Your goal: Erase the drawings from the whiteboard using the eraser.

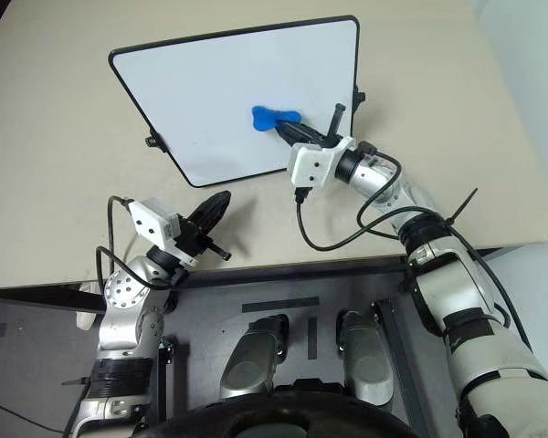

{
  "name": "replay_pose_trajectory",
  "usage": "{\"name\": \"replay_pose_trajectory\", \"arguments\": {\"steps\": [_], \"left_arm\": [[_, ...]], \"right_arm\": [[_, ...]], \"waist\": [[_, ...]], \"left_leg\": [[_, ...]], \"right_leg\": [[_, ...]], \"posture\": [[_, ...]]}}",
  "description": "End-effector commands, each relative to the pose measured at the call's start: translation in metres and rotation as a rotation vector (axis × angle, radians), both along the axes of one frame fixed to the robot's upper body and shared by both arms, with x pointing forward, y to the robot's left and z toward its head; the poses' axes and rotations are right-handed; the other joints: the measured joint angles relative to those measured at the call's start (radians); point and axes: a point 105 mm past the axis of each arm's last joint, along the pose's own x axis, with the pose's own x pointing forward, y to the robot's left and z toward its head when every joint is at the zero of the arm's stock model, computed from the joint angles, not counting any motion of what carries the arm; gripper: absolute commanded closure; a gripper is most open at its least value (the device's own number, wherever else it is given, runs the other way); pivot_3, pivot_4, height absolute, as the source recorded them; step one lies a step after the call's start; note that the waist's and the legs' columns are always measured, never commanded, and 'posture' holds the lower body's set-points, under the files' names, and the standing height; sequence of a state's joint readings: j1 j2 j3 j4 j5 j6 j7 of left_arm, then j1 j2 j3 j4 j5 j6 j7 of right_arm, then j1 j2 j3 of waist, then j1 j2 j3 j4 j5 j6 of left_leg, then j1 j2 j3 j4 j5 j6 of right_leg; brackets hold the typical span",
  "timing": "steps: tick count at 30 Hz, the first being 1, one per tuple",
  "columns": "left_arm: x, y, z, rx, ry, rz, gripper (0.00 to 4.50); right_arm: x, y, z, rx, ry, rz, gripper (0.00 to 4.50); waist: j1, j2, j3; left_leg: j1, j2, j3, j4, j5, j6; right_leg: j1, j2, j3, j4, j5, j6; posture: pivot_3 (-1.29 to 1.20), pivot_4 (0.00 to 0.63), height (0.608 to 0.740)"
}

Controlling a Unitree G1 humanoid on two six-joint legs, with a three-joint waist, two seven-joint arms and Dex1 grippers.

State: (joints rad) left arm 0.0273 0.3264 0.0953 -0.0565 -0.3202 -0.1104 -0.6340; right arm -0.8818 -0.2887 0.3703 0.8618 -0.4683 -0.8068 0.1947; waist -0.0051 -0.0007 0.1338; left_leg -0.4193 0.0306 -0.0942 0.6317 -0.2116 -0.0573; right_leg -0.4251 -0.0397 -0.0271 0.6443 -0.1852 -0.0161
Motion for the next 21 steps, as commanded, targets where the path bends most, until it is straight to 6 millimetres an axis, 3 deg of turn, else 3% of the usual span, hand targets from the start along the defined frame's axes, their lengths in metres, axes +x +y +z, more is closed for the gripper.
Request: {"name": "replay_pose_trajectory", "arguments": {"steps": [1,6,11,21], "left_arm": [[0.001,-0.003,0.007,-0.003,-0.037,-0.011,4.5],[0.0,-0.004,0.006,-0.002,-0.037,-0.011,4.5],[-0.002,-0.004,0.006,-0.003,-0.041,-0.008,4.5],[-0.008,0.0,0.005,0.004,-0.028,-0.002,4.5]], "right_arm": [[0.005,-0.006,0.047,0.144,-0.128,-0.038,4.48],[0.006,-0.008,0.046,0.153,-0.119,-0.05,4.48],[-0.002,-0.022,0.035,0.169,-0.055,-0.045,4.48],[-0.067,-0.096,-0.014,0.044,0.448,-0.04,4.48]], "waist": [[0.0,0.0,0.0],[0.001,0.0,0.0],[0.004,0.0,0.0],[0.03,-0.002,-0.001]], "left_leg": [[0.0,0.0,0.0,0.0,0.0,0.0],[0.0,0.0,0.0,0.0,0.0,0.0],[-0.001,0.0,0.0,0.0,0.0,0.0],[-0.009,0.0,0.004,0.001,0.001,0.001]], "right_leg": [[0.0,0.0,0.0,0.0,0.0,0.0],[0.0,0.0,0.0,0.0,0.0,0.0],[0.0,0.0,0.0,-0.001,0.0,0.0],[0.001,0.0,0.0,-0.01,-0.006,0.009]], "posture": [[0.0,0.15,0.74],[0.0,0.15,0.74],[0.0,0.15,0.74],[0.0,0.15,0.74]]}}
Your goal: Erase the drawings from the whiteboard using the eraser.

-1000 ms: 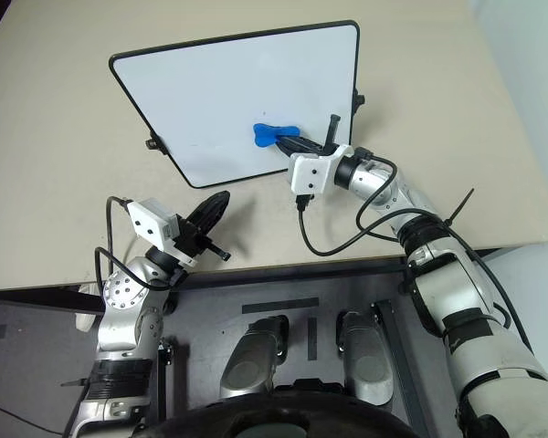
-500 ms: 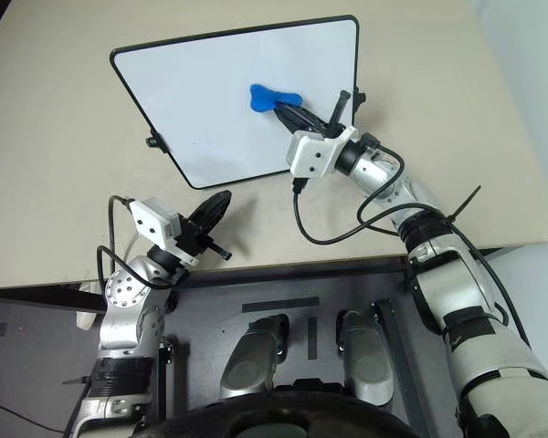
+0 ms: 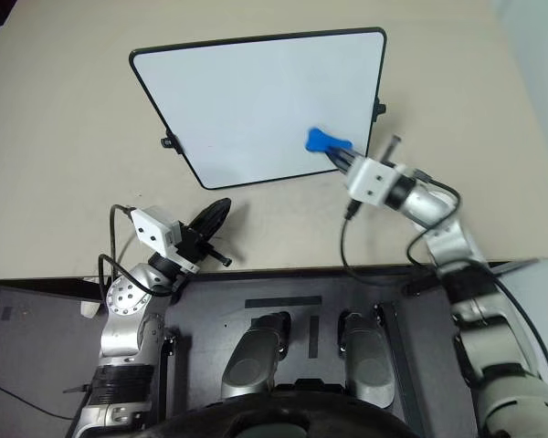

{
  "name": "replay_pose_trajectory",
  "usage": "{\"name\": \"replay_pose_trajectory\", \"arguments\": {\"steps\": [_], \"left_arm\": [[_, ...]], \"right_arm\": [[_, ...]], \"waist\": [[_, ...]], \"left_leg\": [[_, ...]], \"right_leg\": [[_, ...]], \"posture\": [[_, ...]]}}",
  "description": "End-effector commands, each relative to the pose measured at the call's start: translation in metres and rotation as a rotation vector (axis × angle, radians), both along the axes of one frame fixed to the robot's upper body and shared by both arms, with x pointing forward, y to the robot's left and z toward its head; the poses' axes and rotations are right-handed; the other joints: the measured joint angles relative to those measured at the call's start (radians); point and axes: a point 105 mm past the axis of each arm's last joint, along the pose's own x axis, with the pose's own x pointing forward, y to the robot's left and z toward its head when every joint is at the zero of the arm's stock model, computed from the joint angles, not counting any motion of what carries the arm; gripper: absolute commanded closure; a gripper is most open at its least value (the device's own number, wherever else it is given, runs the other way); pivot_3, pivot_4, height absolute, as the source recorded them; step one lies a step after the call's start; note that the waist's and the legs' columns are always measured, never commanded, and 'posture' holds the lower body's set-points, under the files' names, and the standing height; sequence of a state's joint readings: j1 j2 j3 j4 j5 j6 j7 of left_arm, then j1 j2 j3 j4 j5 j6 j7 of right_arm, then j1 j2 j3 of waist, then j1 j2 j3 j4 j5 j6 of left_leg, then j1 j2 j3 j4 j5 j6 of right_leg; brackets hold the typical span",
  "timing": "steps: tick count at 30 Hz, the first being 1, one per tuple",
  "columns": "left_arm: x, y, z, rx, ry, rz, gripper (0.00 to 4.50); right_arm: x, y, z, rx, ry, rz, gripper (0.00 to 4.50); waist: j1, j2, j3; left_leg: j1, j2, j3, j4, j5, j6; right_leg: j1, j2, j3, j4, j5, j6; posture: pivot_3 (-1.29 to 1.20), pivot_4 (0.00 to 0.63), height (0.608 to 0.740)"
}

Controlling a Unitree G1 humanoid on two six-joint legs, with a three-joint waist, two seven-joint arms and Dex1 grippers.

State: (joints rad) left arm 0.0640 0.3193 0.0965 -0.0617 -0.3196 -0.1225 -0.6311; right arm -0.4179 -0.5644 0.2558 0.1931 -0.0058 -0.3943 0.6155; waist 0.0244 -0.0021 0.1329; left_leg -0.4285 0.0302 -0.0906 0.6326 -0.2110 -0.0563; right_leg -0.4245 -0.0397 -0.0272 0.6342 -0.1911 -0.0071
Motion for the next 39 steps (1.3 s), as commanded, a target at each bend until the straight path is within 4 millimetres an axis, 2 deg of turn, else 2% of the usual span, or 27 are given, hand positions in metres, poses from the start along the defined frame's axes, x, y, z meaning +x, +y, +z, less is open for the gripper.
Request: {"name": "replay_pose_trajectory", "arguments": {"steps": [1,4,8,9,12,16,21,25,28,33,39], "left_arm": [[-0.001,-0.002,0.012,0.011,-0.044,-0.019,4.5],[0.002,-0.004,0.012,0.013,-0.04,-0.032,4.5],[0.003,-0.005,0.013,0.014,-0.038,-0.046,4.5],[0.004,-0.006,0.013,0.015,-0.037,-0.05,4.5],[0.004,-0.005,0.013,0.015,-0.036,-0.054,4.5],[0.004,-0.002,0.013,0.018,-0.035,-0.054,4.5],[0.006,0.002,0.015,0.027,-0.037,-0.055,4.5],[0.009,0.008,0.019,0.042,-0.045,-0.051,4.5],[0.011,0.012,0.02,0.059,-0.046,-0.05,4.5],[0.008,0.013,0.019,0.063,-0.039,-0.046,4.5],[0.008,0.01,0.022,0.063,-0.034,-0.071,4.5]], "right_arm": [[-0.022,-0.019,0.006,-0.035,0.117,0.019,4.48],[-0.037,-0.036,-0.011,-0.108,0.247,-0.003,4.48],[-0.05,-0.043,-0.029,-0.184,0.363,-0.008,4.48],[-0.052,-0.044,-0.033,-0.197,0.376,-0.012,4.48],[-0.051,-0.043,-0.035,-0.181,0.402,-0.029,3.82],[-0.05,-0.042,-0.03,-0.161,0.395,-0.042,2.47],[-0.053,-0.045,-0.014,-0.114,0.34,-0.059,0.77],[-0.057,-0.05,0.012,-0.013,0.325,-0.072,0.77],[-0.062,-0.056,0.021,0.039,0.35,-0.073,0.77],[-0.069,-0.066,0.011,0.044,0.397,-0.111,0.77],[-0.07,-0.059,0.011,0.076,0.397,-0.112,0.77]], "waist": [[0.0,-0.001,0.0],[-0.002,-0.001,0.0],[-0.008,-0.002,0.0],[-0.009,-0.002,0.0],[-0.01,-0.002,0.0],[-0.009,-0.002,0.0],[-0.006,-0.002,0.0],[-0.002,-0.002,0.0],[0.0,-0.003,0.0],[0.001,-0.003,0.0],[0.0,-0.003,0.0]], "left_leg": [[0.0,0.0,0.001,0.0,0.0,0.0],[0.001,0.0,0.001,0.0,0.0,0.0],[0.005,0.0,0.002,0.0,0.0,0.002],[0.008,0.0,0.002,0.0,0.0,0.003],[0.011,0.0,0.002,0.0,0.004,0.008],[0.011,0.0,0.001,0.001,0.01,0.017],[0.01,0.0,0.001,0.0,0.009,0.018],[0.009,-0.001,0.001,0.0,0.008,0.017],[0.009,-0.001,0.001,0.0,0.007,0.016],[0.009,-0.002,0.001,0.002,0.007,0.014],[0.009,-0.001,0.001,0.002,0.006,0.014]], "right_leg": [[0.0,0.0,0.0,-0.001,0.0,0.001],[0.003,0.0,0.0,-0.002,-0.001,0.003],[0.01,0.001,0.001,-0.001,-0.002,0.004],[0.013,0.002,0.001,-0.002,-0.005,0.009],[0.016,0.003,0.002,-0.002,-0.008,0.015],[0.017,0.003,0.002,-0.002,-0.008,0.016],[0.016,0.003,0.002,-0.004,-0.009,0.019],[0.016,0.003,0.002,-0.004,-0.006,0.013],[0.016,0.003,0.002,-0.006,-0.006,0.012],[0.017,0.004,0.002,-0.006,-0.01,0.018],[0.017,0.004,0.003,-0.005,-0.012,0.02]], "posture": [[0.0,0.15,0.74],[0.0,0.15,0.74],[0.0,0.15,0.74],[0.0,0.15,0.74],[0.0,0.15,0.74],[0.0,0.15,0.74],[0.0,0.15,0.74],[0.0,0.15,0.74],[0.0,0.15,0.74],[0.0,0.15,0.74],[0.0,0.15,0.74]]}}
